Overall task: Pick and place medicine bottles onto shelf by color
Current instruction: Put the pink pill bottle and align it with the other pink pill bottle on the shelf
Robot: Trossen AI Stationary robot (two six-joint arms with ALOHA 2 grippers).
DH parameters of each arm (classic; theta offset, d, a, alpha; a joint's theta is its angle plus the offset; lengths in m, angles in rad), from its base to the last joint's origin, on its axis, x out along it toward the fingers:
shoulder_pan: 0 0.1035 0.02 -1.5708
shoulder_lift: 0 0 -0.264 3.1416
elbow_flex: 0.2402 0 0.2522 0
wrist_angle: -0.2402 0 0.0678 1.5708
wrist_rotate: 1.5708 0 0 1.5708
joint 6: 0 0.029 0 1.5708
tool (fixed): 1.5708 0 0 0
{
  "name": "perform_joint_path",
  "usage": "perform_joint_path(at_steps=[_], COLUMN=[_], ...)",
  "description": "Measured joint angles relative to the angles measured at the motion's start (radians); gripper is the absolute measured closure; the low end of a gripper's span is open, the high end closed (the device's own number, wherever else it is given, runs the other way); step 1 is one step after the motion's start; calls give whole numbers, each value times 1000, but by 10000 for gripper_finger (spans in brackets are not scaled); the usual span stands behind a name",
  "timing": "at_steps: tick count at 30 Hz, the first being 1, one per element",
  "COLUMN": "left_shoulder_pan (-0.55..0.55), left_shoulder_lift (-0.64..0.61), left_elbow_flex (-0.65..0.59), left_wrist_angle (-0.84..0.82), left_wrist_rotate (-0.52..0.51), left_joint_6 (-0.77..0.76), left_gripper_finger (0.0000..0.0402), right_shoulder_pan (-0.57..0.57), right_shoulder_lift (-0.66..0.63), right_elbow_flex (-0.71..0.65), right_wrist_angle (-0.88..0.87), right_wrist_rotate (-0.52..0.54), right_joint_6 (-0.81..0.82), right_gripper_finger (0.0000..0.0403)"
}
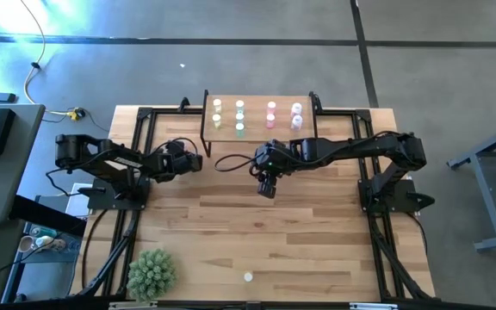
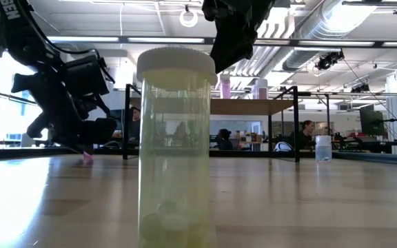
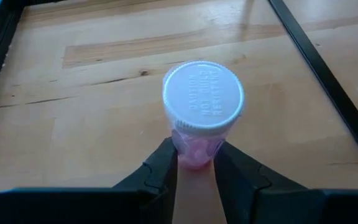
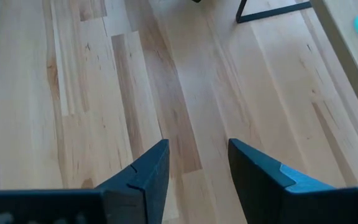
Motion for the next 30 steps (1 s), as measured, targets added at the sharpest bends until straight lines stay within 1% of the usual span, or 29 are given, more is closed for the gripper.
perform_joint_path(at_steps=[5, 12, 17, 20, 24, 30], left_shoulder_pan=[-2, -3, -3, -3, -2, -2], left_shoulder_lift=[-22, -106, -170, -209, -263, -350], left_elbow_flex=[1, -1, -2, -2, -2, -2], left_wrist_angle=[-14, -89, -149, -163, -163, -163], left_wrist_rotate=[41, 105, 109, 108, 131, 228], left_joint_6=[13, 48, 52, 87, 157, 288], left_gripper_finger=[318, 318, 318, 318, 318, 318], right_shoulder_pan=[0, 0, 0, 0, 0, 0], right_shoulder_lift=[0, 0, 0, 0, 0, 0], right_elbow_flex=[0, 0, 0, 0, 0, 0], right_wrist_angle=[0, 0, 0, 0, 0, 0], right_wrist_rotate=[0, 0, 0, 0, 0, 0], right_joint_6=[-1, -6, -9, -9, -9, -9], right_gripper_finger=[247, 247, 247, 247, 247, 247])
